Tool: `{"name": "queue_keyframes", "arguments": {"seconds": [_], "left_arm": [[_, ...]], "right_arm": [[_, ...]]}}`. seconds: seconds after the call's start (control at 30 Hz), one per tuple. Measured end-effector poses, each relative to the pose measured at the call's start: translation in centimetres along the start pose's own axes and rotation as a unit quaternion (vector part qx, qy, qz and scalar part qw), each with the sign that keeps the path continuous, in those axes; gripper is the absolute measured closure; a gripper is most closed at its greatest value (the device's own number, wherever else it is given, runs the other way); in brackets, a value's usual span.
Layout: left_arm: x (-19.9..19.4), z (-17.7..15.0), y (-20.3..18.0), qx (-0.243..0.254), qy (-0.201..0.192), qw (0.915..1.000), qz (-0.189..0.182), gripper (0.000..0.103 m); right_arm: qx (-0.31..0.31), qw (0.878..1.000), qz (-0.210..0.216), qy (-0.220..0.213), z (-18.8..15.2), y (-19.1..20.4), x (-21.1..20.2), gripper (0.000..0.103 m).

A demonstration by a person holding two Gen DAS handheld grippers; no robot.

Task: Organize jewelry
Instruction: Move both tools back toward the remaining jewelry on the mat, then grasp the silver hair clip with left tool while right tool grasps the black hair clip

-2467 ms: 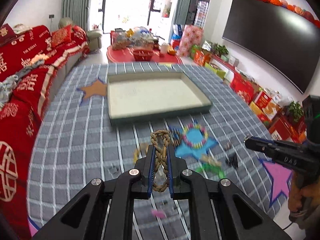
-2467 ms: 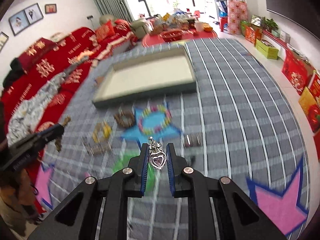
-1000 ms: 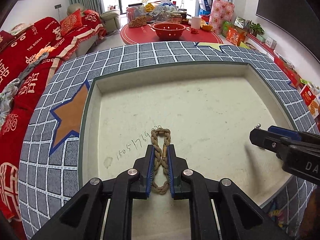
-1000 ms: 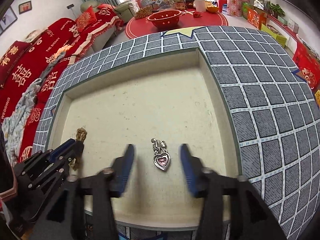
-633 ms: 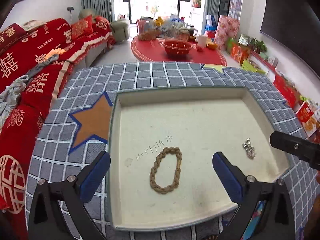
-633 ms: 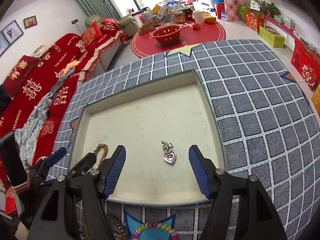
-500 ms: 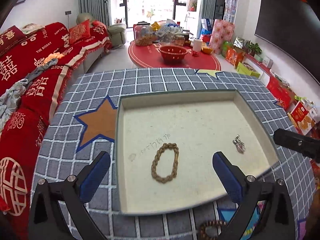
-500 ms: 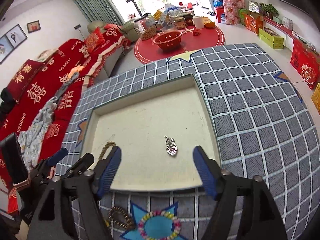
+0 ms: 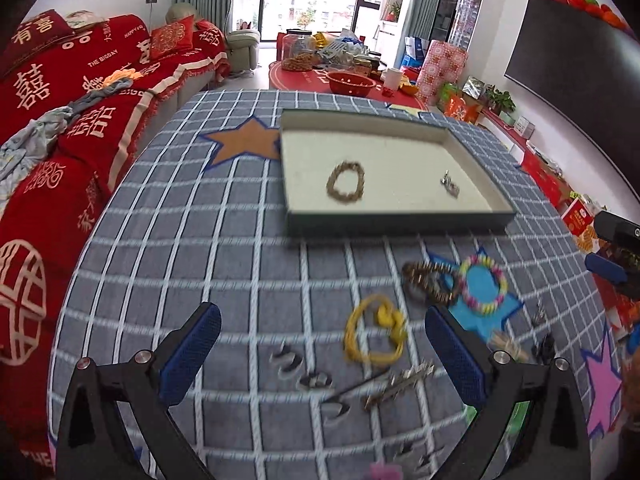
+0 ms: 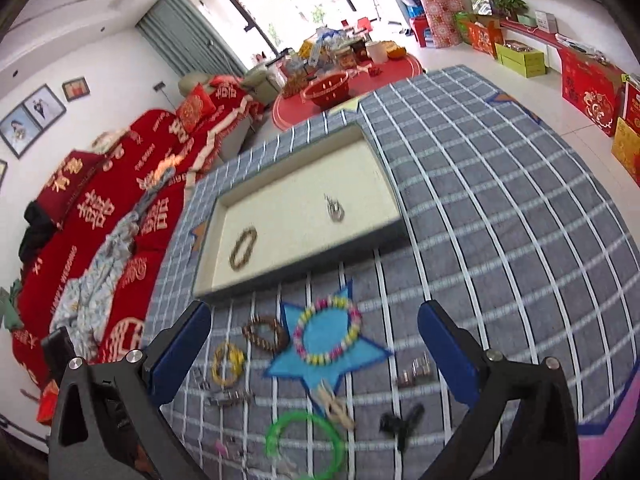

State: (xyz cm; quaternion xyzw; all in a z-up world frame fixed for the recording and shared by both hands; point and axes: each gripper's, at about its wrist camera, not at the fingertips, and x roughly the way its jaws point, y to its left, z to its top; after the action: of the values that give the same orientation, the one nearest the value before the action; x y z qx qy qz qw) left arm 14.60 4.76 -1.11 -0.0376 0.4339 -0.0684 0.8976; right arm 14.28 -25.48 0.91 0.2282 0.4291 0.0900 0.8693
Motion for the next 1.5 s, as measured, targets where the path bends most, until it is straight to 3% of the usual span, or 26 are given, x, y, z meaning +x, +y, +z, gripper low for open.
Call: {"name": "queue_keyframes", "arguments": {"seconds": [0.2,0.43,1.1,1.5], "left_arm": [[-0.7,-3.7,0.9,0.007,0.021,0.9997,0.006,0.0],[-0.4,-5.1,-0.2,0.045,0.035,0.998,0.03,0.0],[1.8,-4.4,-2.1,0.113,0.047,0.9924,0.009,0.0],[2.9,-4.2,-3.4,0.128,0.059,0.9899,-0.019,0.01]], "right_arm": [[0.003,0.999,-0.048,0.012,-4.2,-1.3,-0.8,0.0],[0.009,0.992,-0.115,0.044,-7.7,-3.5,0.0,0.0],[0.001,0.982,-0.178,0.059,-9.9,-4.8,0.6,0.001],[-0.068,0.973,-0.215,0.06,-10.5,-3.0,1.7,0.024]]}}
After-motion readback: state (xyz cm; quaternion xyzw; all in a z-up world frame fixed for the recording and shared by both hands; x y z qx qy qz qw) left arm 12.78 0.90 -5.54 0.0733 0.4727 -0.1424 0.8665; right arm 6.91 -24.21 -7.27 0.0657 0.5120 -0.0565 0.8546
